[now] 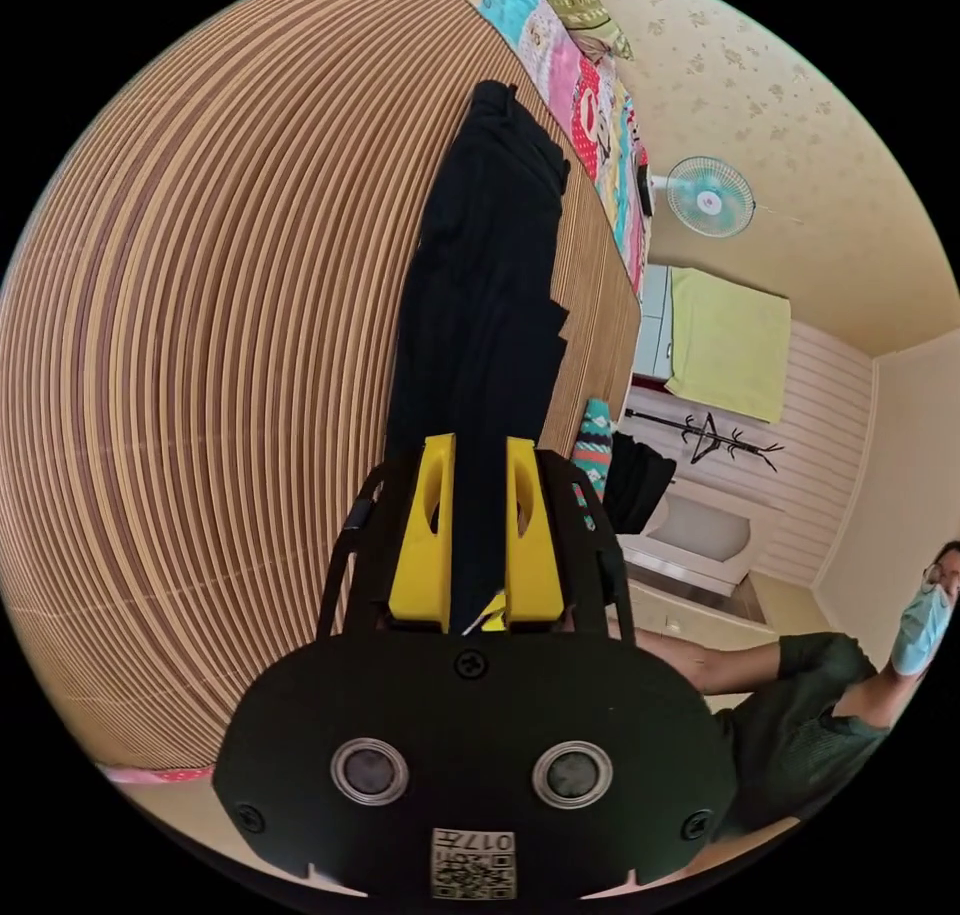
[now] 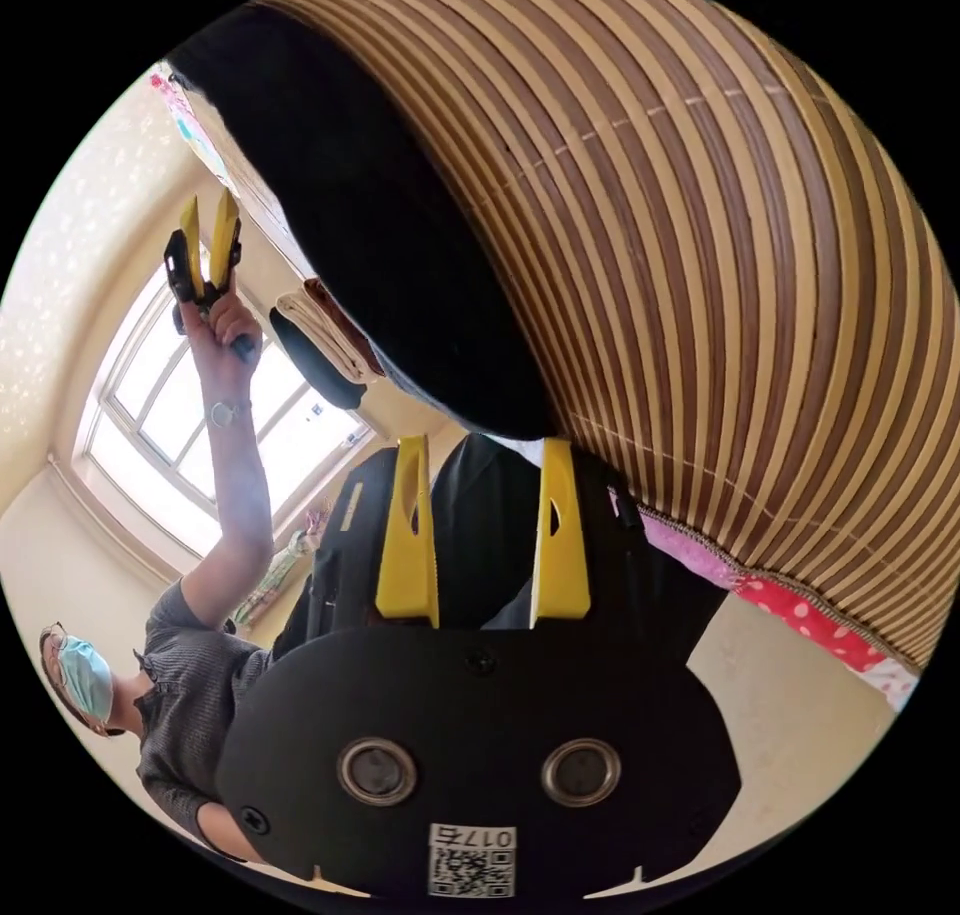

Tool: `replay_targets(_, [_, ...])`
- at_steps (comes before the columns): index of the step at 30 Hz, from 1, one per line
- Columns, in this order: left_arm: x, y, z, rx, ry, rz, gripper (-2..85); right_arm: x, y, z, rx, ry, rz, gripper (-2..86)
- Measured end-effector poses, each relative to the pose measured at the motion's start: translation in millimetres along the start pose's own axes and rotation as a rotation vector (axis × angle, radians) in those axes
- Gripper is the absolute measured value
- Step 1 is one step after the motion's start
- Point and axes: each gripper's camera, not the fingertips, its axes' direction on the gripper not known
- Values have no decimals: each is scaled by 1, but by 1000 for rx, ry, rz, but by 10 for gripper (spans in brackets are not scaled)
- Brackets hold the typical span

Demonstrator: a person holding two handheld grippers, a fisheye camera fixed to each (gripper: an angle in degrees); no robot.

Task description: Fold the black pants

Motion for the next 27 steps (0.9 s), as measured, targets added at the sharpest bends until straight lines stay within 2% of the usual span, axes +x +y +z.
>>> replay_targets(2, [7,11,18,-39,-45,32,84,5,0,-1,-10,-14,7,129])
replay_targets(4, [13,11,28,-25,-109,48,90,11,2,-6,1,-111,11,154])
replay_targets(7, [20,-4,39,45,-122,76,103,16,6,-9,17,-177,12,178])
replay_targets(11, [28,-46,52,130,-122,129,109,20,11,-10,23,-164,14,185])
replay_targets(15, [22,-82,78,70,-150,118,119,28,15,-10,59,-185,20,193])
replay_targets(18, [17,-86,99,15,-169,113,73,35,18,-9,101,-257,16,199])
replay_targets(20, [23,-71,94,70,-143,147,29,40,19,-7,113,-298,19,202])
replay_targets(23, [38,-41,67,214,-163,187,23,47,21,-9,150,-335,31,200])
replay_targets(27, [21,-35,52,261,-150,112,37,45,21,-11,184,-262,13,179])
